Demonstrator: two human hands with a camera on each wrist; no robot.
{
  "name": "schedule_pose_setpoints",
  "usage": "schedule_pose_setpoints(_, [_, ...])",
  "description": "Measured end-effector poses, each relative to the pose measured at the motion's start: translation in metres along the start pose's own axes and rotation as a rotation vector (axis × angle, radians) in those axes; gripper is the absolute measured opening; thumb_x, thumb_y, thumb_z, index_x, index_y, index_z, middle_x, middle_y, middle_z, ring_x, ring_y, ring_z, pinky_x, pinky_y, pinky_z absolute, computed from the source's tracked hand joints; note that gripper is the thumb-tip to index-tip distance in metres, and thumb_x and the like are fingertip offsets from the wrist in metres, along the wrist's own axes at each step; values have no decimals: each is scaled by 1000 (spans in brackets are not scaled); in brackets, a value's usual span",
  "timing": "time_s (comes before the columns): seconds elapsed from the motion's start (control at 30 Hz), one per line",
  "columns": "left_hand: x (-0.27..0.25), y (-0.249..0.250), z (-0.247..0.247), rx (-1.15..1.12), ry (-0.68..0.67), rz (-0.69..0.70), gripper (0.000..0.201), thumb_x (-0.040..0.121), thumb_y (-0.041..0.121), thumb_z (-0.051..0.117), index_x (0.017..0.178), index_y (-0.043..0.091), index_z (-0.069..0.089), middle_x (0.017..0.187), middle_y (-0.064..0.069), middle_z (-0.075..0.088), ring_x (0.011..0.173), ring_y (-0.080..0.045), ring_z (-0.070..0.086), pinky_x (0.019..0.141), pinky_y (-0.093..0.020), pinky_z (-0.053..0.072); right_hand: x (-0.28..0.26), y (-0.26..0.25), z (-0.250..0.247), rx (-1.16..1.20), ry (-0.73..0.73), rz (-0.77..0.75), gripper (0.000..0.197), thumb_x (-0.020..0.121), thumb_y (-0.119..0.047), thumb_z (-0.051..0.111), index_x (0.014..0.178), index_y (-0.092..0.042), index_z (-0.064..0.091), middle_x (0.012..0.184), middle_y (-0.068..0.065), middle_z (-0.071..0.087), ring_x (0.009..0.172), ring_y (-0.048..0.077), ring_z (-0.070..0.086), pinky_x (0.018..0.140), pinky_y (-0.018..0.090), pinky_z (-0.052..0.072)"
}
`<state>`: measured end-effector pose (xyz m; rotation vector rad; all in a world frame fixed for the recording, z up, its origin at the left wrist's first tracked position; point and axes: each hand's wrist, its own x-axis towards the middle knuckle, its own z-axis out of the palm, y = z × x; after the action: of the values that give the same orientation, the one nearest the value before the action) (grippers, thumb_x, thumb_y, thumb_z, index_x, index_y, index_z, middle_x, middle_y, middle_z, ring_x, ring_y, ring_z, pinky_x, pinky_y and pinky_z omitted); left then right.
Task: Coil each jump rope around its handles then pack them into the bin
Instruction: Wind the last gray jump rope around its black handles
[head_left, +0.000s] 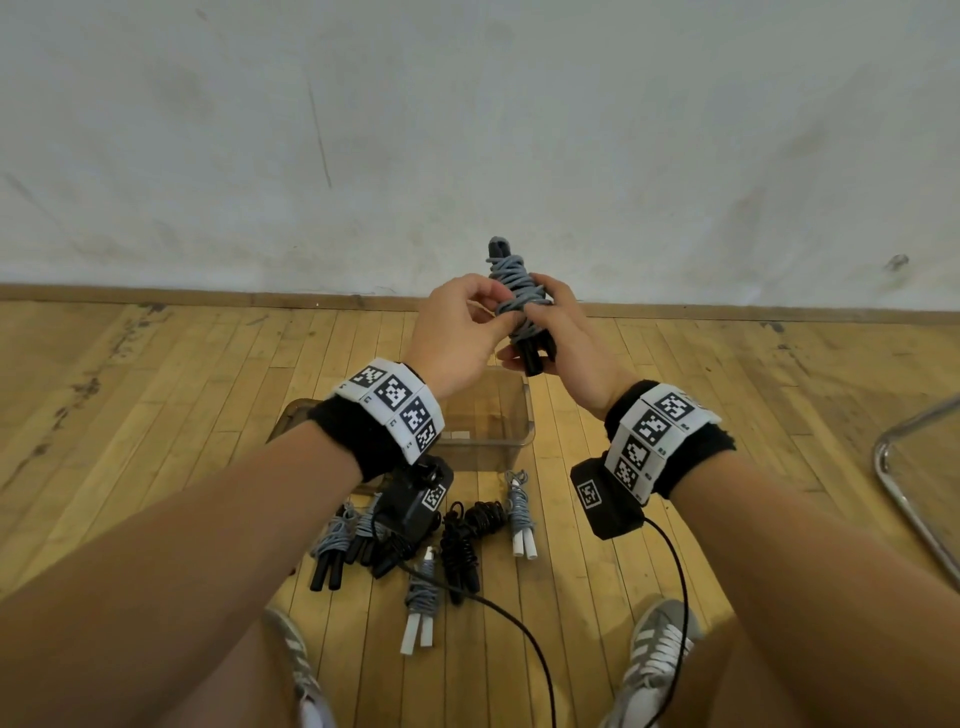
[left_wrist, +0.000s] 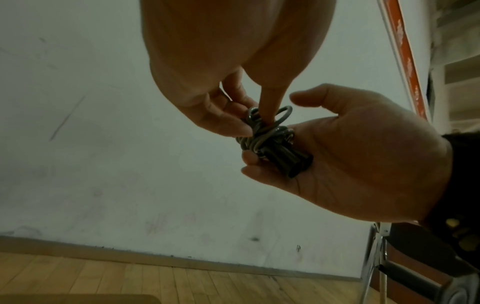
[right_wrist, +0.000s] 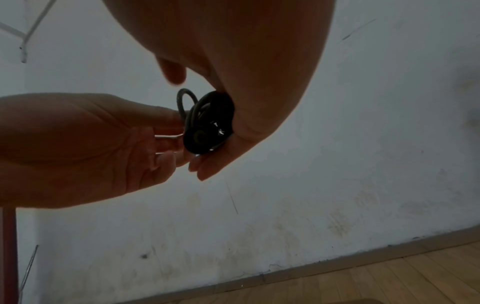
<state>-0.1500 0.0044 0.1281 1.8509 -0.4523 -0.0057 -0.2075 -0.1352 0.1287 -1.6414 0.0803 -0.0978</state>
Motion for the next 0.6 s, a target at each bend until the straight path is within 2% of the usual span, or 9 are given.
schedule_pose_setpoints(0.07, [-1, 0, -1, -13, -12, -10, 11, 90, 17, 76, 95, 20, 67, 89, -4, 71, 81, -24, 71, 69, -35, 62, -1, 0, 0, -10, -23, -25, 46, 109, -16, 41, 153, -15, 29, 124, 10, 61, 90, 20, 70, 79, 33, 62])
schedule_pose_setpoints(0.1, [-1, 0, -1, -23, -10, -13, 10, 90, 14, 75, 92, 18, 66, 85, -5, 70, 77, -23, 71, 65, -32, 62, -2, 0, 1, -20, -31, -36, 46, 109, -14, 41, 153, -15, 29, 126, 10, 61, 91, 18, 71, 77, 30, 60])
schedule_pose_setpoints(0.13, [-2, -1, -2, -31, -7, -14, 10, 89, 11, 74, 89, 16, 65, 81, -5, 68, 73, -20, 69, 60, -26, 59, -2, 0, 2, -32, -34, -45, 46, 109, -15, 42, 153, -15, 30, 127, 9, 61, 93, 18, 72, 78, 29, 60])
schedule_pose_setpoints(0.2, [-4, -1, -1, -16, 24, 11, 13, 88, 7, 72, 83, 14, 62, 74, -1, 64, 63, -9, 63, 54, -17, 52, -2, 1, 3, -76, -24, -71, 46, 109, -19, 43, 153, -14, 31, 127, 7, 63, 97, 19, 74, 82, 33, 61])
schedule_pose_setpoints(0.23, [-5, -2, 0, 8, 49, 36, 15, 87, 9, 72, 81, 15, 61, 74, 0, 64, 60, -6, 62, 54, -18, 52, -2, 1, 3, -100, -15, -87, 46, 109, -20, 44, 152, -14, 31, 126, 6, 63, 98, 20, 74, 84, 36, 61])
schedule_pose_setpoints(0.37, [-6, 1, 2, 12, 100, 97, 15, 88, 16, 74, 90, 19, 59, 89, 2, 70, 68, -14, 71, 61, -33, 62, 0, 0, 4, -77, 16, -107, 43, 109, -22, 44, 150, -12, 32, 128, 11, 64, 100, 22, 74, 84, 39, 62])
schedule_pose_setpoints(0.5, [-7, 1, 4, 4, 123, 85, 13, 90, 15, 74, 94, 18, 61, 79, 0, 72, 66, -13, 72, 63, -38, 63, 1, 1, 5, -79, 40, -121, 42, 108, -21, 46, 147, -12, 33, 128, 12, 64, 100, 23, 74, 84, 41, 62])
schedule_pose_setpoints(0.6, [-5, 1, 3, -6, 124, 64, 14, 89, 16, 75, 98, 20, 65, 85, 4, 70, 64, -14, 71, 64, -40, 64, 2, 3, 6, -75, 52, -122, 41, 108, -21, 47, 146, -12, 34, 124, 13, 65, 94, 22, 75, 82, 37, 62])
